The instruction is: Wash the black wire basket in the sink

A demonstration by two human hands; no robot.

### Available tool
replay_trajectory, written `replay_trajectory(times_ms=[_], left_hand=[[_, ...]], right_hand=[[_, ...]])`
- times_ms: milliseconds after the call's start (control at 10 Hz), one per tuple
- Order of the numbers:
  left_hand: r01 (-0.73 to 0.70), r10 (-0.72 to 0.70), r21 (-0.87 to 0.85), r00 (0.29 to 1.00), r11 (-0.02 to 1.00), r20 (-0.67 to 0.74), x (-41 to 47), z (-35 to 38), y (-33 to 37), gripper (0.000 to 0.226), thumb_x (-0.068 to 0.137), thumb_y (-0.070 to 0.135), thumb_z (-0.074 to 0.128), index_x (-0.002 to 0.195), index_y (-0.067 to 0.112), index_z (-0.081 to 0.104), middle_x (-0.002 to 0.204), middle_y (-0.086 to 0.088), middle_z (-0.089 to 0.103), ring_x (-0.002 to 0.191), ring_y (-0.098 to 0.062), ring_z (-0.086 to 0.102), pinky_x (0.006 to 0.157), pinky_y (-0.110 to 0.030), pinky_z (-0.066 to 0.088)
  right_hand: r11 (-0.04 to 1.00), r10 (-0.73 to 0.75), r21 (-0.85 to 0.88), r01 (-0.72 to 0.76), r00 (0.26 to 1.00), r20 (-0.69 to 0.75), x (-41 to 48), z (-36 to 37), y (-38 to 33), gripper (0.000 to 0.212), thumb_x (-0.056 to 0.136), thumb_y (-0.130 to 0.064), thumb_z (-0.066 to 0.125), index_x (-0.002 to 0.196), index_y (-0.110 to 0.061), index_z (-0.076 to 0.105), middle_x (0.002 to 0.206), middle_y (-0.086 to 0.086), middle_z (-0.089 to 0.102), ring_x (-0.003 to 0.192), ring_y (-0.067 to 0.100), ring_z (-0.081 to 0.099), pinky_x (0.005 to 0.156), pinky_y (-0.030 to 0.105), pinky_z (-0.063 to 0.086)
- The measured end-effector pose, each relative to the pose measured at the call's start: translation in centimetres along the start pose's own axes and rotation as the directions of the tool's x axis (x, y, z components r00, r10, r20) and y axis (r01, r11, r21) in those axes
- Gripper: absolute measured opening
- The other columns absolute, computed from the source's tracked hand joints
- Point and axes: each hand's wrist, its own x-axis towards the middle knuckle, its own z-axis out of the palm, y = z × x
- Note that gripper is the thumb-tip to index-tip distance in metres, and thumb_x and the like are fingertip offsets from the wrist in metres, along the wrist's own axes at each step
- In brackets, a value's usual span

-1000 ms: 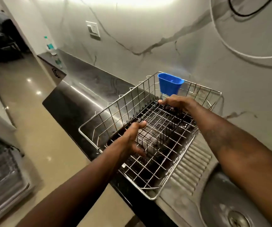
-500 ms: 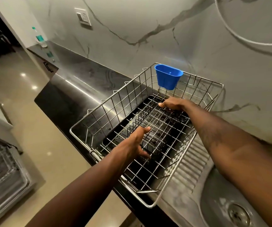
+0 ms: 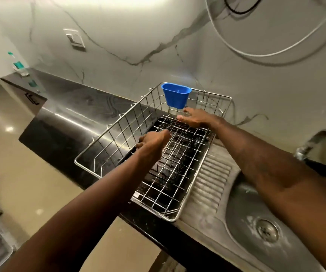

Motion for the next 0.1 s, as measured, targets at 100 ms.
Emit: replay_trajectory(times_ms=[100], left_hand=[[-0.090,0.089,0.005,0.992,0.996,0.090,-1.80,0.55,1.71,0.068,0.073,0.042,0.075,0.125,0.001,0.059,0.116,-0.009,0.067,0.112,-0.036,0.062,0.074,-0.035,0.058]], right_hand=[[1.000,0.006,-0.008,-0.007,0.995,-0.101,-1.81,-0.94,0.19,0.072,0.102,-0.058,0.043,0.157,-0.013,0.028,0.160,0.016,0.034,0.144,0.033,0.038,0.114,0.042,0.033]])
